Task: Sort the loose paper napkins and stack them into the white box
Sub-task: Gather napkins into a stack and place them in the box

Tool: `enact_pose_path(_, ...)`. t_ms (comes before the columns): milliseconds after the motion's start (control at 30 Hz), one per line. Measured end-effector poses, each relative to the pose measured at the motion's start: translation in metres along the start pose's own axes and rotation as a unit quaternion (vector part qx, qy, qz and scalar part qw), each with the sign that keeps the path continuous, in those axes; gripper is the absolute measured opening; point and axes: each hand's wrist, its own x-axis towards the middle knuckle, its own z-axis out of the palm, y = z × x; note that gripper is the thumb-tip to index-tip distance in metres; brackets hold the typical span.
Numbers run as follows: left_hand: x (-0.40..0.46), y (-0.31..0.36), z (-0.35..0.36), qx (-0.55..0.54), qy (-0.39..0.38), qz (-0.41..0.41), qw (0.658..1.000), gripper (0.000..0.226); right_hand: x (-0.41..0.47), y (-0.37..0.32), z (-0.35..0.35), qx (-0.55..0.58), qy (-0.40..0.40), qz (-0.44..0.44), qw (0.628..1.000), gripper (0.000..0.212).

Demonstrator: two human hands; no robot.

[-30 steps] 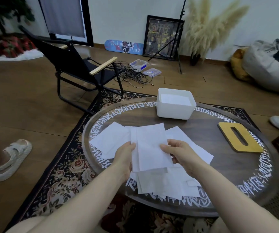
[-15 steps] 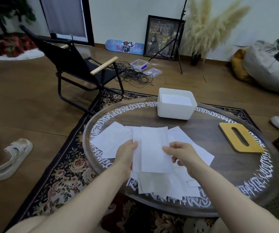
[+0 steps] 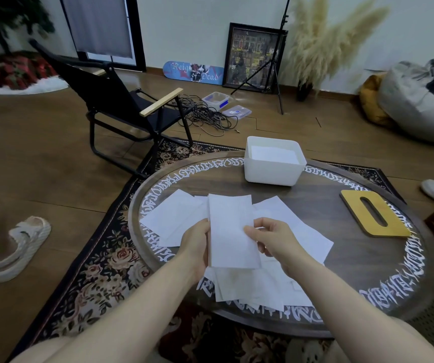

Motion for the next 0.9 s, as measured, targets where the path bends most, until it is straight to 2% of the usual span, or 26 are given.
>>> enact_pose_path(267, -0.001, 0.002, -0.003, -0.025, -0.031, 0.003, 0.999, 0.032, 0.000, 0.000, 0.003, -0.016, 0.015, 0.000, 1.000, 0.009)
enact_pose_path(433, 0.004, -0.002, -0.003, 0.030, -0.016, 0.038, 0.999, 0.021, -0.002, 0.000, 0.004, -0.005, 0.021, -0.004, 1.000, 0.008)
enact_pose_path(533, 0.006, -0.002, -0.004, 0.037, 0.000, 0.053, 0.998, 0.018, -0.002, -0.002, 0.002, -0.014, 0.021, 0.012, 1.000, 0.024)
enact_pose_path(633, 0.006, -0.002, -0.005, 0.044, 0.001, 0.063, 0.997, 0.018, -0.001, -0.002, 0.001, -0.048, -0.016, 0.057, 0.997, 0.038)
enact_pose_path(767, 0.006, -0.006, -0.008, 0.073, -0.006, 0.075, 0.994, 0.017, 0.000, 0.003, 0.003, -0.057, -0.046, 0.036, 0.997, 0.022)
enact_pose_path(900, 0.005, -0.008, -0.009, 0.107, -0.013, 0.062, 0.992, 0.022, 0.002, 0.006, 0.005, -0.047, -0.038, 0.013, 0.998, 0.019)
